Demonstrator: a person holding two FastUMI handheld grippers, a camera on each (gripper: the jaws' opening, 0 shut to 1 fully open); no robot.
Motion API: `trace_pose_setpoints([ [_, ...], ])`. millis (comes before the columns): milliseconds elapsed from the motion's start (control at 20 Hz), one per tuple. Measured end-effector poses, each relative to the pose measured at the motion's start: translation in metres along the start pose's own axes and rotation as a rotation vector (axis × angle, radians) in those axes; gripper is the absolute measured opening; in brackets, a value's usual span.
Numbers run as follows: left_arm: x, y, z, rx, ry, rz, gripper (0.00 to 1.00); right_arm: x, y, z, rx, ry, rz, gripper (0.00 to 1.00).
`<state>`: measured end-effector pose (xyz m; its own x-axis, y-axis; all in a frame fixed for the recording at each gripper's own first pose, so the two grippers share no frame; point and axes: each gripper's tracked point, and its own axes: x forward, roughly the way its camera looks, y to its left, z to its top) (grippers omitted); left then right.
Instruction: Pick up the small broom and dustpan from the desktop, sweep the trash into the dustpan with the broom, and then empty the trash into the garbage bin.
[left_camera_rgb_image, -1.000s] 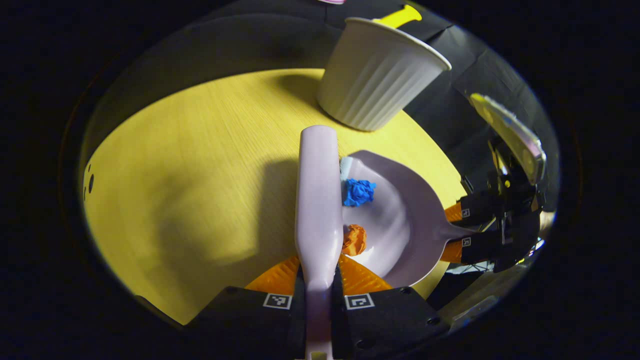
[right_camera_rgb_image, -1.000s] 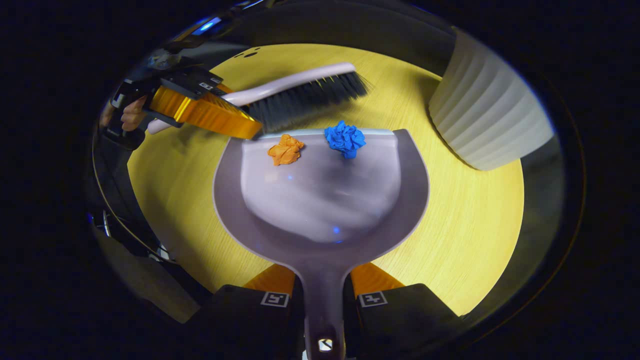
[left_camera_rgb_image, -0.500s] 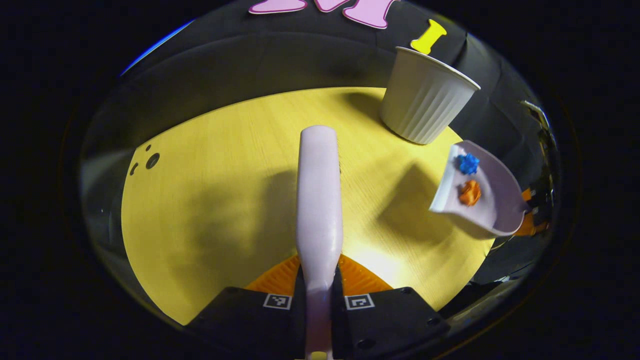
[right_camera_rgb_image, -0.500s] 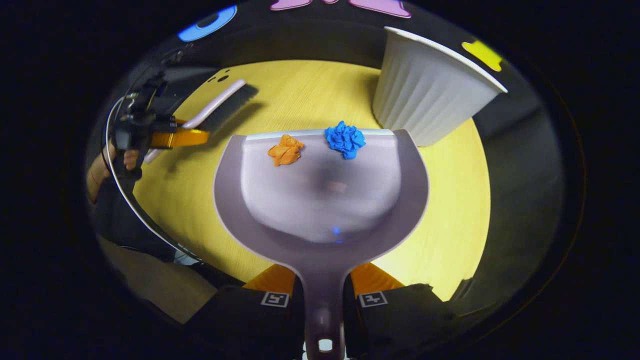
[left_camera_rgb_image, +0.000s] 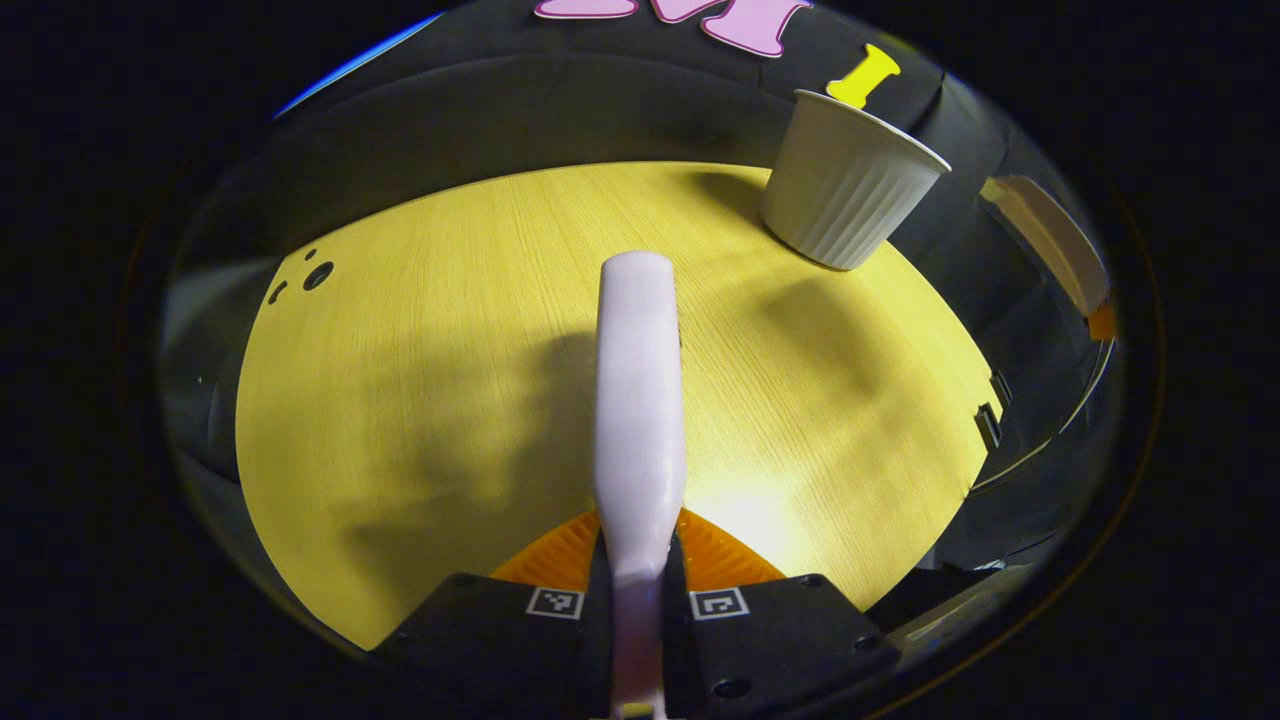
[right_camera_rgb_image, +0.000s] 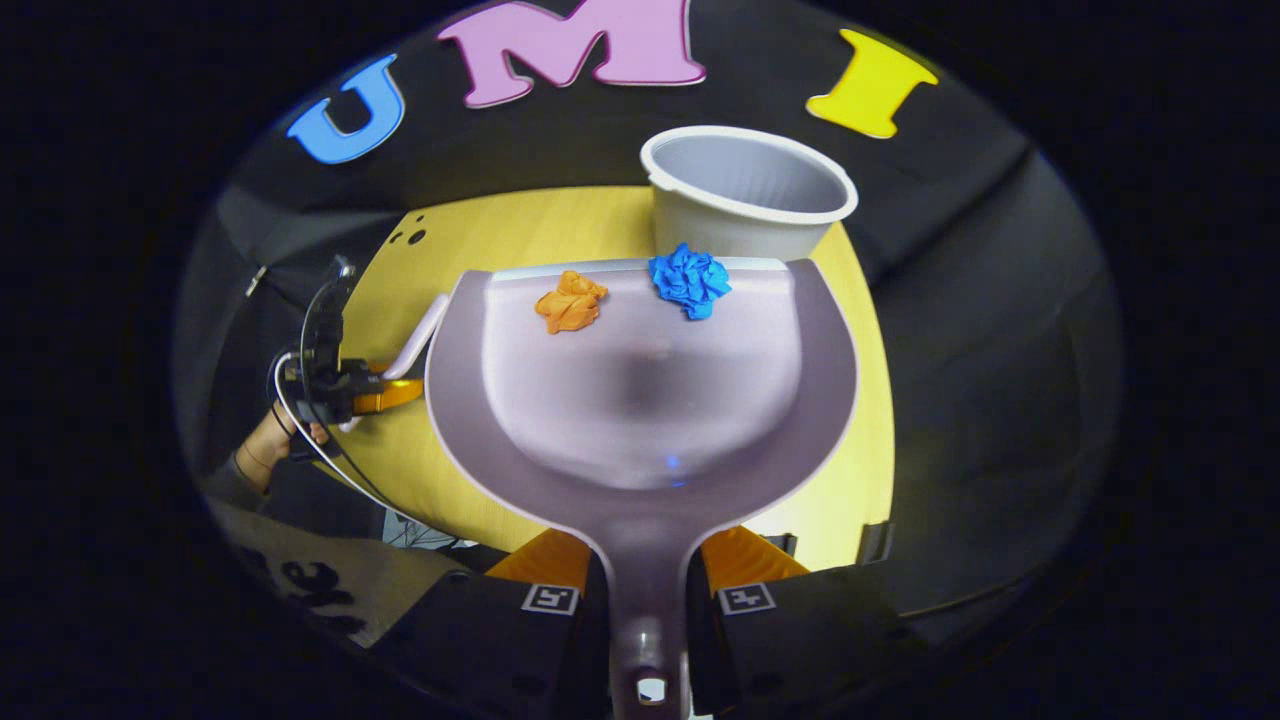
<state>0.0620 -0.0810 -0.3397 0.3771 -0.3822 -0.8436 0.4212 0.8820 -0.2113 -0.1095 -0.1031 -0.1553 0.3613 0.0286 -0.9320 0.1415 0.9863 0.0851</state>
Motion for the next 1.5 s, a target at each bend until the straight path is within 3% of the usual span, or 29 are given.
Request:
trace_pose_setpoints([
  [300, 0.000, -0.004, -0.014, 0.024, 0.028, -0.005, 0.24, -0.036, -0.074, 0.080, 0.016, -0.033, -0.129, 0.35],
  [650, 0.001, -0.008, -0.020, 0.003, 0.034, -0.003, 0.24, -0.012, -0.135, 0.141, -0.054, 0.086, -0.228, 0.36],
  [1200, 0.002, -0.016, -0.035, -0.035, 0.054, -0.006, 0.24, 0.008, -0.162, 0.163, -0.295, 0.394, -0.320, 0.35],
  [1300, 0.000, -0.017, -0.038, -0.042, 0.056, -0.005, 0.27, 0.008, -0.161, 0.168, -0.308, 0.421, -0.322, 0.34],
  [1500, -0.001, -0.017, -0.041, -0.048, 0.058, 0.005, 0.24, 0.014, -0.160, 0.176, -0.326, 0.454, -0.324, 0.34],
])
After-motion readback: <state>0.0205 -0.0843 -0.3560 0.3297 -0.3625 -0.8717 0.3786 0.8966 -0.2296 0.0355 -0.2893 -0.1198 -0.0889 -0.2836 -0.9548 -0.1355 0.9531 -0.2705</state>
